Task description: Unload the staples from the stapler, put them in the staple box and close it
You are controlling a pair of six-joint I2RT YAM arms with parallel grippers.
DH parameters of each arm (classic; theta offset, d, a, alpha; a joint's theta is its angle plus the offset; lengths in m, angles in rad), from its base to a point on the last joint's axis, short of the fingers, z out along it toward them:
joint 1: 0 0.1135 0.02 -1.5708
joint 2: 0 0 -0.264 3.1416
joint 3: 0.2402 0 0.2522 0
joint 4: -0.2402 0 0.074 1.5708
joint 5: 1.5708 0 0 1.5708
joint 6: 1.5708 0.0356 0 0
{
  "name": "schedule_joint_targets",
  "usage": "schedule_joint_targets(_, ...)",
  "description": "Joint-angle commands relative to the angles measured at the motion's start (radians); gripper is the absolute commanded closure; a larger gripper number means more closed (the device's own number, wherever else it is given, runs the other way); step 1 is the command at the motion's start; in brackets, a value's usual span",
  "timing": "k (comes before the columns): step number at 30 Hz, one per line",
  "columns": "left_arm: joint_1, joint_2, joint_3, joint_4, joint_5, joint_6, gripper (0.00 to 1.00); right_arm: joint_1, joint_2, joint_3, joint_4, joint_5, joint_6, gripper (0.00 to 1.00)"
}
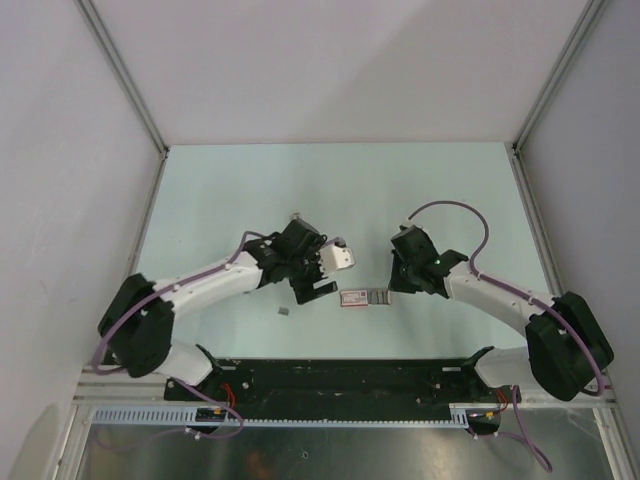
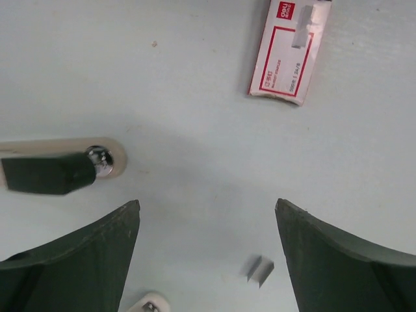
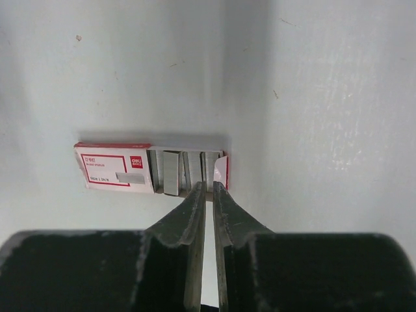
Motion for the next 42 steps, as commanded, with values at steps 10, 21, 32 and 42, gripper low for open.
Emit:
schedule_joint_targets(10, -0.006, -0.238, -0.214, -0.216, -0.061, 0.267, 0.01, -0.029, -0.071, 0.014, -0.007, -0.024, -0.034, 0.82)
schedule_joint_targets(21, -0.004, -0.148, -0.195, -0.167, -0.086, 0.311, 0.07, -0.029, -0.103, 0.016, -0.01, -0.025, -0.028, 0.81)
schedule_joint_targets(32, -0.004, -0.063, -0.162, -0.112, -0.071, 0.308, 0.11, -0.03, -0.094, 0.015, 0.003, -0.036, -0.031, 0.82)
schedule_joint_targets(42, -0.004, -0.023, -0.157, -0.109, -0.068, 0.318, 0.35, -0.029, -0.097, 0.015, 0.003, -0.036, -0.033, 0.85)
